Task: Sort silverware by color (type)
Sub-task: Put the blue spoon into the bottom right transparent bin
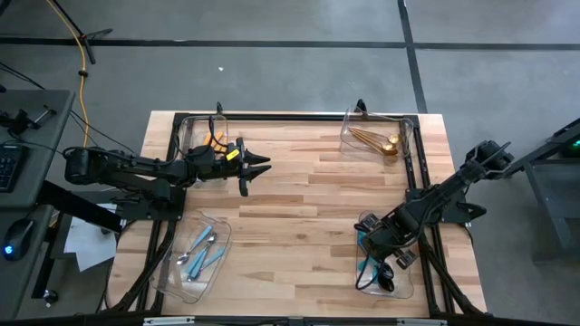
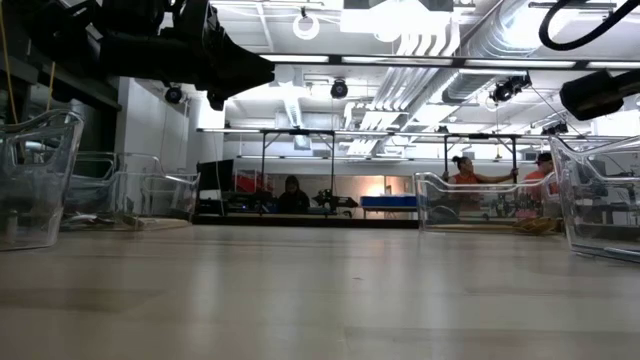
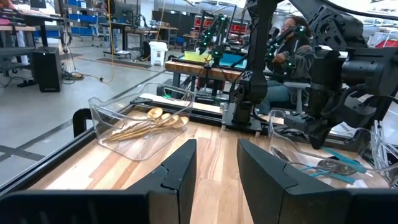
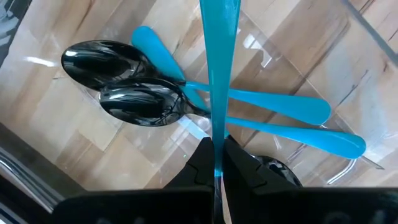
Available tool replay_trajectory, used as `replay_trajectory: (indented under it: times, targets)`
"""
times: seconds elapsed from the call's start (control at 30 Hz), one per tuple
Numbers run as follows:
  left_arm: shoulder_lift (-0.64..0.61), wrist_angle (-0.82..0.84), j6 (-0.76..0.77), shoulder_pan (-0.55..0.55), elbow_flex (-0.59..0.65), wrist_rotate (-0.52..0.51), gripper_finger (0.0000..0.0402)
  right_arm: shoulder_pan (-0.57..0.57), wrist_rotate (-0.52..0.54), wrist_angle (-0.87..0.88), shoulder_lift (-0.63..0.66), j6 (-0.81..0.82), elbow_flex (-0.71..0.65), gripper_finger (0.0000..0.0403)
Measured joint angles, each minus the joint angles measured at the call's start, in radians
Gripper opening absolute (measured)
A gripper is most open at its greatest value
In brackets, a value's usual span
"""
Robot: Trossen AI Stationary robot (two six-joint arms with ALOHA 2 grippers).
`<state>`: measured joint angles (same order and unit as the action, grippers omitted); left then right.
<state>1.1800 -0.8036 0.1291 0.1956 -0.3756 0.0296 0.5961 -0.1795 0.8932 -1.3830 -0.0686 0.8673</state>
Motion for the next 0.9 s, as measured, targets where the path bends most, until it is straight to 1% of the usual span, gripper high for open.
replay_trajectory:
  times: [0.17,0.43,0.9]
  targets:
    - [0.0,0.0,0.0,0.0,0.0,0.0,0.0106,0.0,0.0,0.0,-0.012,-0.002,0.0,0.0]
    - [0.0,0.0,0.0,0.0,0.0,0.0,0.0106,0.0,0.0,-0.003,-0.087,-0.063,0.0,0.0]
    - [0.0,-0.001,0.0,0.0,0.0,0.0,0.0106,0.0,0.005,-0.049,-0.095,-0.041,0.0,0.0002]
